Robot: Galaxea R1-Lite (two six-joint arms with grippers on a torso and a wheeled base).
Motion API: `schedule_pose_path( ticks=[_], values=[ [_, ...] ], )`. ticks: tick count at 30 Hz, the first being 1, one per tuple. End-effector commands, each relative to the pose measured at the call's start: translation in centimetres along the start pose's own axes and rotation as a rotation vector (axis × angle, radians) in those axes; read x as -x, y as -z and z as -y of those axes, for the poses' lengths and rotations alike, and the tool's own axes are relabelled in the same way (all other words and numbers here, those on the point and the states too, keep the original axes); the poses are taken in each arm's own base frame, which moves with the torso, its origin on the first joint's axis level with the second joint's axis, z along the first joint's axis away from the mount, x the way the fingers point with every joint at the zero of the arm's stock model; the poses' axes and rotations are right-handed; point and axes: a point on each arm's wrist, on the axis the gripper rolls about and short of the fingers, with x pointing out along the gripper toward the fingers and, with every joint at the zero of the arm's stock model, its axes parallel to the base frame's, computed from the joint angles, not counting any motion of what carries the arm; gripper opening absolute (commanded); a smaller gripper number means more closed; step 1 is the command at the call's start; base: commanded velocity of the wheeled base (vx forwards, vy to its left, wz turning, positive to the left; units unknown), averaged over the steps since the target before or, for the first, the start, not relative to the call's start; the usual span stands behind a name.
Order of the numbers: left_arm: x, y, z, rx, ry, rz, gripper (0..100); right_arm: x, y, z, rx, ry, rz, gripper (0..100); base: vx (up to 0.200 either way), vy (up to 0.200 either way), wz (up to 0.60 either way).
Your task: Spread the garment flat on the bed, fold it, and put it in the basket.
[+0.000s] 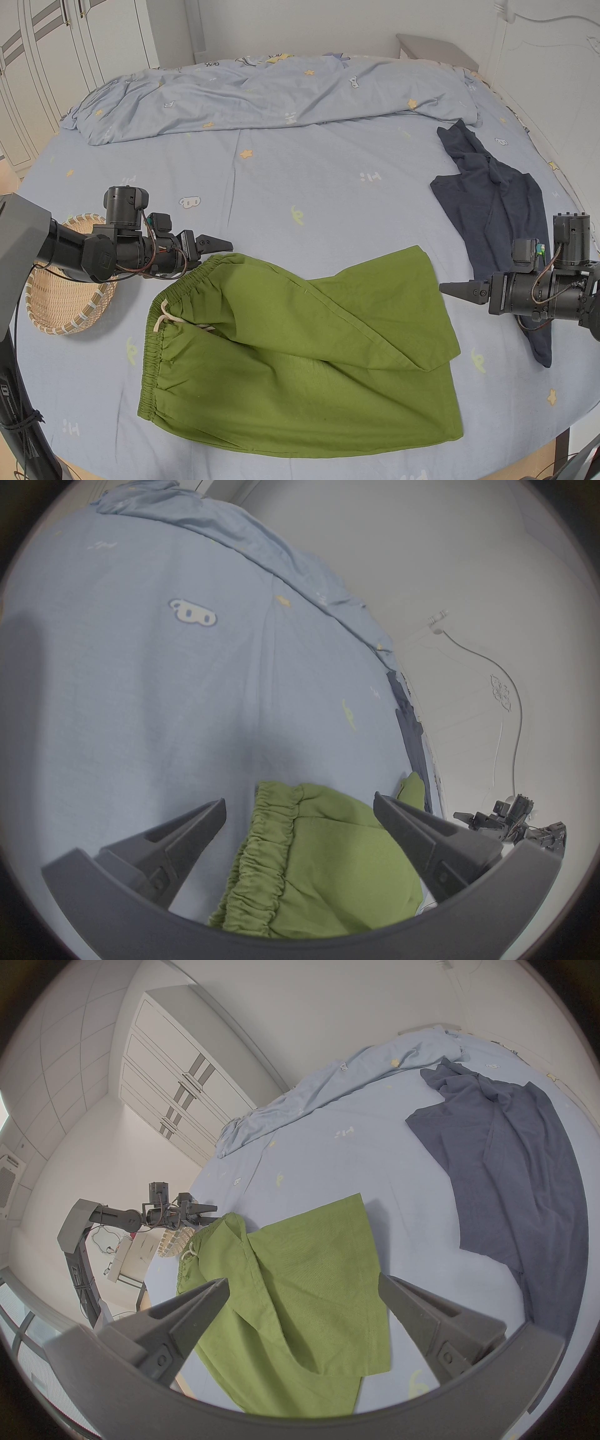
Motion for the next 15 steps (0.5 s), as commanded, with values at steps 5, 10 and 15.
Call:
schedule_pose_path(
  ticks=[5,10,15],
  values=[
    [-0.66,0.62,-0.45,0.012,-0.009,-0.024,0,-0.1,0.04,-0.04,0.001,-0.003,-0.003,100,0.0,0.0,0.0],
    [-0.64,0.63,-0.52,0.01,-0.01,-0.021,0,-0.29,0.16,0.07,-0.001,-0.002,-0.01,100,0.0,0.0,0.0],
    [-0.41,0.44,-0.53,0.009,-0.011,-0.014,0,-0.47,0.26,0.17,-0.004,0.0,-0.017,100,0.0,0.0,0.0]
  ],
)
